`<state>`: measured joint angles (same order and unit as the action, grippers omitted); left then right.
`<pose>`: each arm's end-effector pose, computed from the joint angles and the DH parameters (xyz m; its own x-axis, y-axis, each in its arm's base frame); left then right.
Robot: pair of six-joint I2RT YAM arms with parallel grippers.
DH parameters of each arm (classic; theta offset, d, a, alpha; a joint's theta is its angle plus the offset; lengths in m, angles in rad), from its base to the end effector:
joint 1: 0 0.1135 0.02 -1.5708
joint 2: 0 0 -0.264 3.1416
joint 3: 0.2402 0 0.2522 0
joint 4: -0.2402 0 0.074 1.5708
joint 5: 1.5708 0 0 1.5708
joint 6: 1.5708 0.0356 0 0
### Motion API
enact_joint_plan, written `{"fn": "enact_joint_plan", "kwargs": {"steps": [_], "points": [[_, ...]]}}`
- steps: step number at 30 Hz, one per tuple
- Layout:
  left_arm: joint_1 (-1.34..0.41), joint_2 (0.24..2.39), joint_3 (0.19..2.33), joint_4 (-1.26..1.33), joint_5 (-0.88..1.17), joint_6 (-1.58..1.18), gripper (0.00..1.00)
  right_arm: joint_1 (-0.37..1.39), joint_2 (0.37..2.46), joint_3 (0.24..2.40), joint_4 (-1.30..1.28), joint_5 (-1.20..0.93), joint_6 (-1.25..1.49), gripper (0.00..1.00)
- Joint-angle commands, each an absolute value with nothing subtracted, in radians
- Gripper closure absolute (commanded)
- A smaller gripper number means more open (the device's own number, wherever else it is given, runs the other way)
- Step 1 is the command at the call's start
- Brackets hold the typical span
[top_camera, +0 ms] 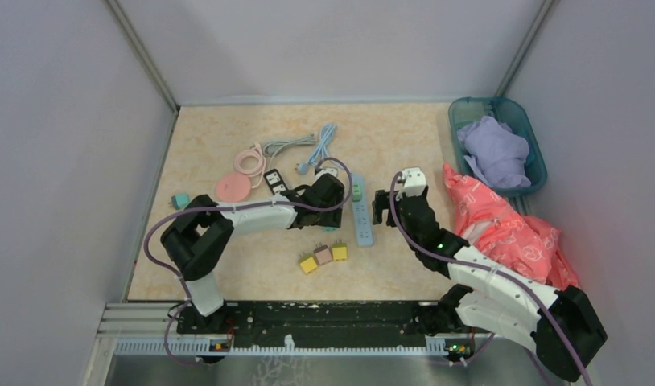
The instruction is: Insert the plug
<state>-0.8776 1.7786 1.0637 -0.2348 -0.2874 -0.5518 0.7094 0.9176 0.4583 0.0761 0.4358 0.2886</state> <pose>0.2389 -0.2718 0.1686 -0.7740 0.1450 -0.6164 0.2660 0.9578 -0.1088 0.1648 0.1217 0.2286 -0.3555 0.0349 -0.9340 -0.2005 0.9732 0.1127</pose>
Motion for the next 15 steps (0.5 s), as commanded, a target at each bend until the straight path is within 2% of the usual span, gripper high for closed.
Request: {"fn": "enact_joint_plan", "kwargs": {"steps": [1, 8, 15], "points": [[-0.877, 1.793, 1.07, -0.244, -0.275, -0.597, 0.32, 0.709, 0.903, 0.45, 0.135, 0.421, 0.283, 0.17], [-0.875, 1.826, 1.059, -0.201, -0.263, -0.616, 0.36, 0.709, 0.901, 0.45, 0.133, 0.415, 0.278, 0.17], [-0.854, 1.784, 1.015, -0.157, -0.254, -0.64, 0.45, 0.708, 0.891, 0.445, 0.153, 0.364, 0.264, 0.17]]}}
